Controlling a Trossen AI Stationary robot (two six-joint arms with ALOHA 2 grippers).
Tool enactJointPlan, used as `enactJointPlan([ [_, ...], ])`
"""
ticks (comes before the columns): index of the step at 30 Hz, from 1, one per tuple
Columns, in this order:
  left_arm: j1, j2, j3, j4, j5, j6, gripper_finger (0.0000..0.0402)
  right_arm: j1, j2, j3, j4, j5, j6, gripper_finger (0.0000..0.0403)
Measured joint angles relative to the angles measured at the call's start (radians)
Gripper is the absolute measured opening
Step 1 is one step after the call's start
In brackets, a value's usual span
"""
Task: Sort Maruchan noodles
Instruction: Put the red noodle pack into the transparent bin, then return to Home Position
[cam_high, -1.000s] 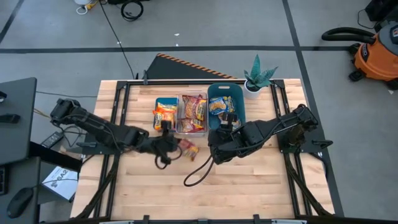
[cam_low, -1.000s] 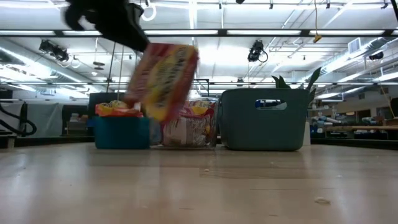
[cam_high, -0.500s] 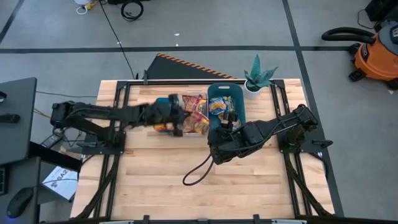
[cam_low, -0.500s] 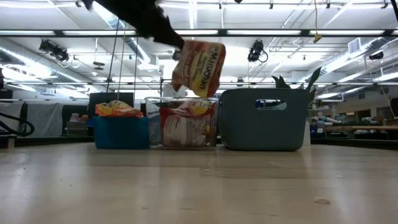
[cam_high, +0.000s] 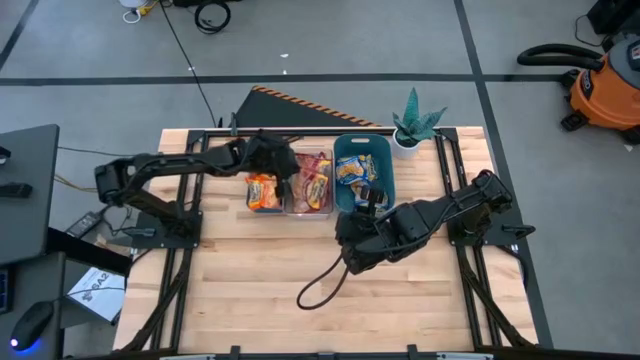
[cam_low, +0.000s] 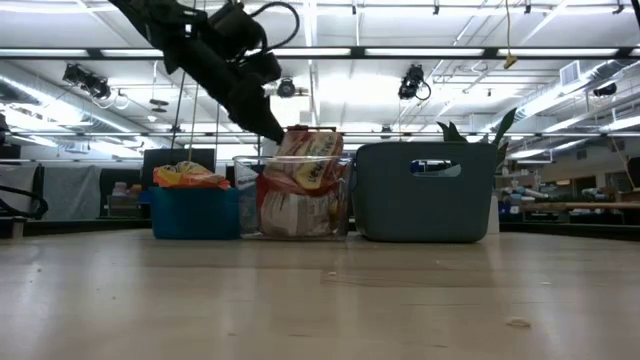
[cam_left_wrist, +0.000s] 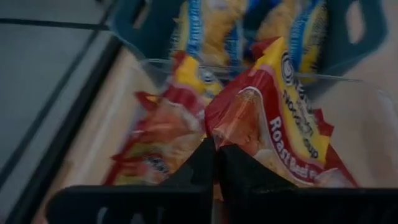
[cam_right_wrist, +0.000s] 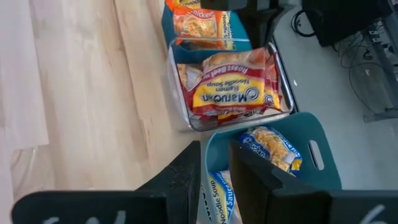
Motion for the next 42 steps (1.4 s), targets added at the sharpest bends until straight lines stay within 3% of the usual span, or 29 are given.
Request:
enactJointPlan([
  [4, -0.002, 0.028, 0.0, -0.028, 0.026, -0.004, 0.0056, 0.002, 0.0, 0.0, 0.008, 0.0, 0.001, 0.0089],
  [12, -0.003, 0.049, 0.0, -0.089, 0.056, -0.005, 0.0181, 0.001, 0.0, 0.0, -0.029, -0.002, 0.04, 0.0089],
  [15, -0.001, 0.049, 0.0, -0.154, 0.074, 0.0, 0.0203, 0.002, 0.0, 0.0, -0.073, 0.013, 0.079, 0.0089],
  [26, 0.012, -0.126, -0.004, -0.25, 0.121, -0.024, 0.0213, 0.014, -0.014, -0.001, -0.144, 0.064, 0.19, 0.0088],
  [33, -0.04, -0.338, -0.181, -0.139, 0.133, -0.052, 0.0215, 0.005, -0.014, -0.126, -0.066, 0.026, 0.212, 0.0077],
  [38, -0.073, -0.519, -0.317, -0.045, 0.132, -0.105, 0.0213, -0.042, -0.048, -0.29, 0.111, -0.03, 0.163, 0.0065],
  [42, -0.073, -0.647, -0.372, -0.025, 0.133, -0.126, 0.0213, -0.121, -0.141, -0.483, 0.4, -0.134, 0.051, 0.0054],
])
